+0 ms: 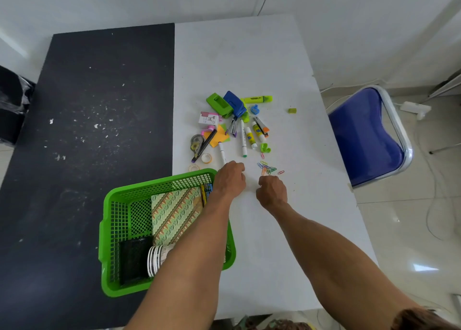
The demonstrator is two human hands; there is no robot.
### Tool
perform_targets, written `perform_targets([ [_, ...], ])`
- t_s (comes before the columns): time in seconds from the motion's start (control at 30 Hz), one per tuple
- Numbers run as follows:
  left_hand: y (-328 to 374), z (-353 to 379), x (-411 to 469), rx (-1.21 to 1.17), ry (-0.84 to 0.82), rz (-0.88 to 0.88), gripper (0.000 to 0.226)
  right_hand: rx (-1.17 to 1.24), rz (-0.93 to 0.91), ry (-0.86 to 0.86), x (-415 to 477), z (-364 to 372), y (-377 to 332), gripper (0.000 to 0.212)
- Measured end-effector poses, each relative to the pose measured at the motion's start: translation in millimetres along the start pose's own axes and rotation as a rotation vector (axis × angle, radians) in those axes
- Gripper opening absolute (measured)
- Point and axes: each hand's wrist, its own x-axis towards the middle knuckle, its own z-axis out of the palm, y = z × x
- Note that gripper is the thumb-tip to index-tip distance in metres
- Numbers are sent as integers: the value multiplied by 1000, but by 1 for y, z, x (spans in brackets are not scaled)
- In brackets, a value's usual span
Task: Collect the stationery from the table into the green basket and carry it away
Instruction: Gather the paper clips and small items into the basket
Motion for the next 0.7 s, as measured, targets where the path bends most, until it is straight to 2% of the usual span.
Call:
perform_targets([
  [0.23, -13, -27, -22, -16, 70, 15, 30, 97, -26, 108, -17, -14, -36, 24],
  [0.47, -42, -55, -66, 67, 176, -27, 21, 114, -190, 216, -48, -26, -93, 27],
  [0.6, -64, -66, -93, 109, 186, -99, 19, 35, -344, 279, -75, -23, -119, 24],
  [0.7, -78, -66, -108, 121, 182, -149, 17, -39, -430, 240, -92, -15, -131, 18],
])
